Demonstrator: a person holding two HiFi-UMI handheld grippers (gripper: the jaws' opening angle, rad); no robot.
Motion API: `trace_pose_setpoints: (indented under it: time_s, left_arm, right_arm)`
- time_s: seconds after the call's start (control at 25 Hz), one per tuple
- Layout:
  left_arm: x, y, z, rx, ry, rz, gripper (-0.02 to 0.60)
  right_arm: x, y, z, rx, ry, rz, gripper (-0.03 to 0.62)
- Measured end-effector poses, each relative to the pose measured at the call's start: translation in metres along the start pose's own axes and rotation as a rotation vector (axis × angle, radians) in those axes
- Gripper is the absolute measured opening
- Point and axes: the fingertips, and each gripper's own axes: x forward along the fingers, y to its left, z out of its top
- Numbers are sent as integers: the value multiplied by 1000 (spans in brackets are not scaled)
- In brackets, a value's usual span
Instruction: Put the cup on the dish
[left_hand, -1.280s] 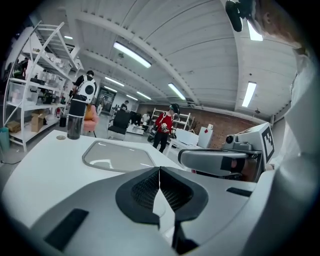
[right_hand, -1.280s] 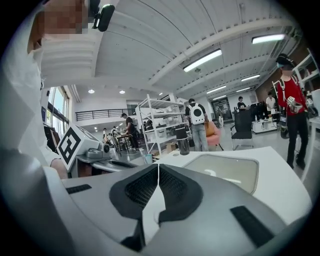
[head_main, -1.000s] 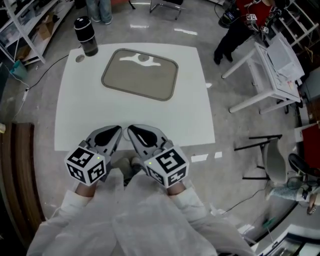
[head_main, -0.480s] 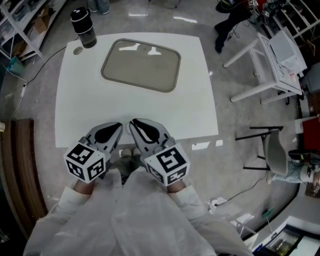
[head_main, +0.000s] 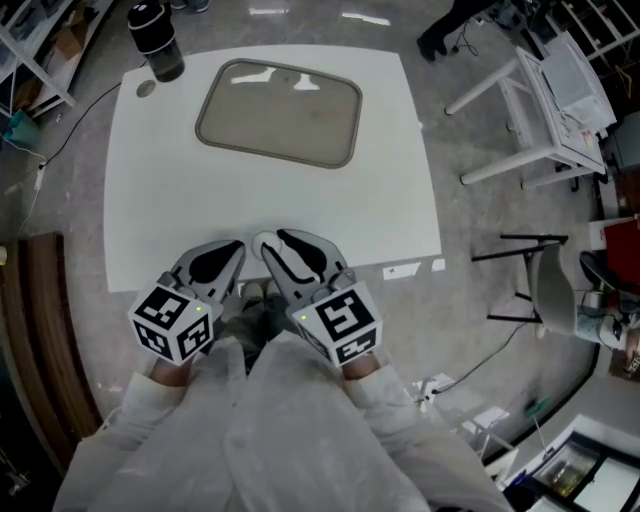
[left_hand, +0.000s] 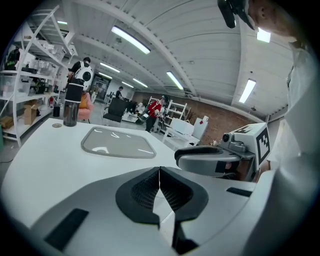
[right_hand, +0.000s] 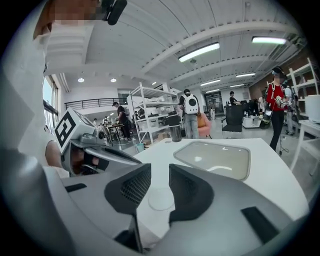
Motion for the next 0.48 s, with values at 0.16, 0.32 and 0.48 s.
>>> trace_pose_setpoints:
  time_s: [0.16,0.32,0.48]
  left_arm:
    - [4,3,-9,-14,15,-9,9]
    - [7,6,-16,-25,24,-14,9]
    - [12,11,-23,-34,37,-11,9]
  right_arm:
    - [6,3,-13,7,36,-11,166]
    - [12,3,-30,7,75,-26,246]
    - [17,-1,-46,10,96,-57,270]
